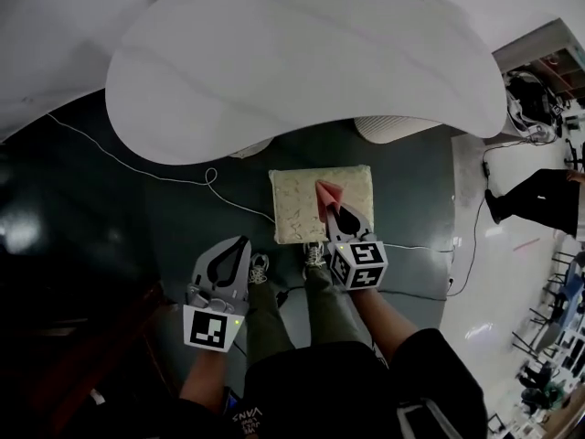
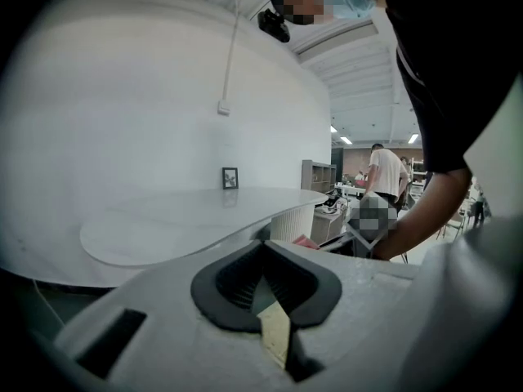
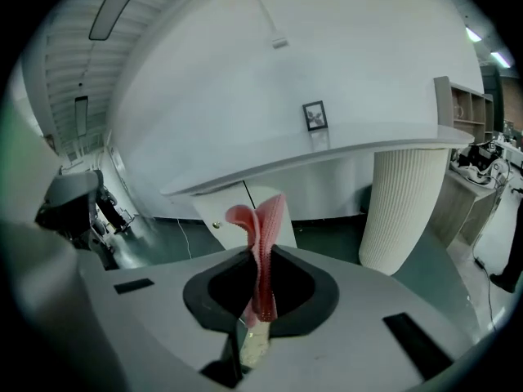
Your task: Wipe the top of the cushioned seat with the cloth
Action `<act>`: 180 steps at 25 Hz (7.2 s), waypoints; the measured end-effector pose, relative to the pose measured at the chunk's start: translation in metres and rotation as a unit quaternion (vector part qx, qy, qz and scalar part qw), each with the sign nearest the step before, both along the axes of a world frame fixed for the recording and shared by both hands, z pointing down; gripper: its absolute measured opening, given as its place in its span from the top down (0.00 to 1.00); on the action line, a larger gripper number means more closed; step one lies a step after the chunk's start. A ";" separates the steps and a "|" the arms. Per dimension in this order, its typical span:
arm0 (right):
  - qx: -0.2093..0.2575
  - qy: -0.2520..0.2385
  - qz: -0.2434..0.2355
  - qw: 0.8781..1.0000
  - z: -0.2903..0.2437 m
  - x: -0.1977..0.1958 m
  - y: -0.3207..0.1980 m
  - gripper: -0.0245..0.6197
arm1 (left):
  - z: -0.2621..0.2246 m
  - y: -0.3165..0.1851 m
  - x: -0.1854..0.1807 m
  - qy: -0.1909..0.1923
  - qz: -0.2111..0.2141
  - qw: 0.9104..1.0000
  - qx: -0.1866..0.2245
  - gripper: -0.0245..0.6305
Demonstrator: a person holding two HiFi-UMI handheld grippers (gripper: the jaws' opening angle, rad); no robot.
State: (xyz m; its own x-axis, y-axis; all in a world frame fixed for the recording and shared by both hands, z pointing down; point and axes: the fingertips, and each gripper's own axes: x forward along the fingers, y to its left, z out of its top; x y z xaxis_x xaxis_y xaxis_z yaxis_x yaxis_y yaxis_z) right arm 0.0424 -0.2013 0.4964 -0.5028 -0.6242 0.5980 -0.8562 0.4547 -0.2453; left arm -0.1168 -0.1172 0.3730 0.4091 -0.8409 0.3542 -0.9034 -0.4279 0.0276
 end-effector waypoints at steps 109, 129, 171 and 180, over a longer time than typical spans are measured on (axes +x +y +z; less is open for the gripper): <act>-0.209 0.218 0.111 0.947 0.298 0.234 -0.019 0.92 | 0.153 -0.017 0.122 0.059 0.052 0.991 -0.107 0.94; -0.192 0.092 -0.012 0.977 0.257 0.068 0.046 0.92 | 0.140 -0.009 0.103 0.058 0.042 0.993 -0.097 0.94; -0.258 0.212 0.173 0.927 0.309 0.292 0.057 0.92 | 0.154 -0.031 0.181 0.062 0.111 0.986 -0.112 0.94; -0.246 0.163 0.191 0.936 0.279 0.296 0.055 0.92 | 0.144 -0.038 0.199 0.046 0.115 0.986 -0.108 0.94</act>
